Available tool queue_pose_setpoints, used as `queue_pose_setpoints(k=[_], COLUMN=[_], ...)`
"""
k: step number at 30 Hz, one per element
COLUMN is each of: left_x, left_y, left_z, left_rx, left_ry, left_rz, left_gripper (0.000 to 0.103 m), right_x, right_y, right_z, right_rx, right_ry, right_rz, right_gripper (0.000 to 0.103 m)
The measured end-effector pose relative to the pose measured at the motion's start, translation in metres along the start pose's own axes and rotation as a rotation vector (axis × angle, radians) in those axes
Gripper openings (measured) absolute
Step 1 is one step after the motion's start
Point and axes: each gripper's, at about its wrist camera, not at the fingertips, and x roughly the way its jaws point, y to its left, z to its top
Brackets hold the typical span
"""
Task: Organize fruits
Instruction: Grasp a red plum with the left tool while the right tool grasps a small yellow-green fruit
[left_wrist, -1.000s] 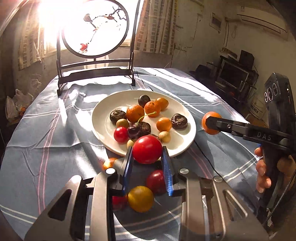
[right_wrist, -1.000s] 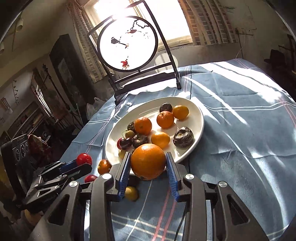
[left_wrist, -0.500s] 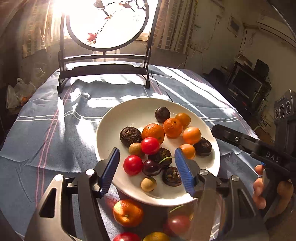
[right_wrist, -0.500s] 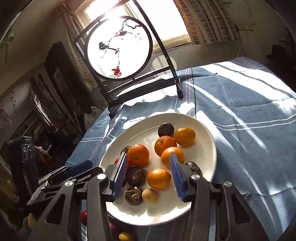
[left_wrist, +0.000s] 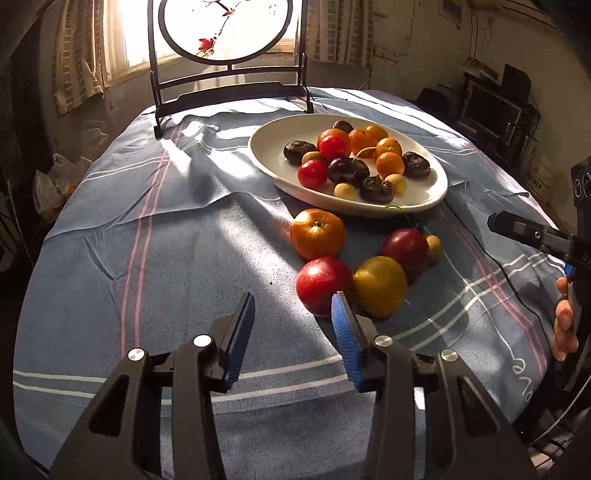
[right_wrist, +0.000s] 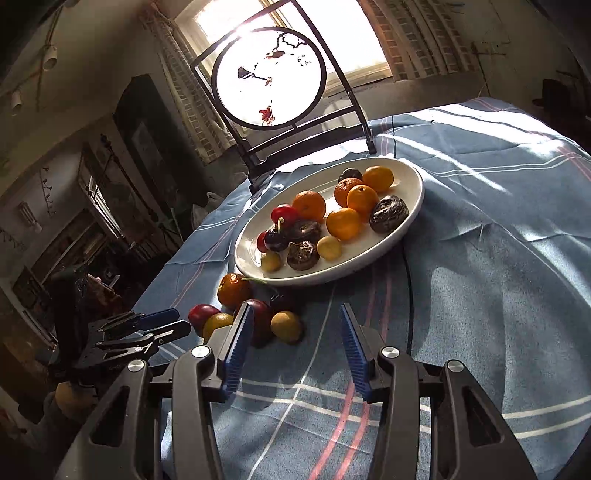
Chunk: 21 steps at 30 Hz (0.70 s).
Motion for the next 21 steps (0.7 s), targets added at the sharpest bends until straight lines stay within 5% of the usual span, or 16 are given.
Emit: queue_pose_setpoints(k=[4, 17, 21], left_x=[0.005, 0.019, 0.029], left_y=[-0.004, -0.001, 0.004], left_z=[0.009, 0.015, 0.017], left_rx=[0.007, -0.051, -0.084], left_ry=[-0.014, 0.011, 0.054], left_rz=[0.003, -0.204, -0.273], left_gripper=[0.042, 0.041, 0.068], right_x=[-0.001, 0.004, 0.003], right_y=[0.006, 0.003, 0.005], right_z=[-0.002, -0.001, -0.002], right_rx=[-0.031, -0.02, -0.029], right_ry=[-0.012, 0.011, 0.005], right_rz=[-0.014, 0.006, 0.004], right_gripper=[0.048, 0.048, 0.048])
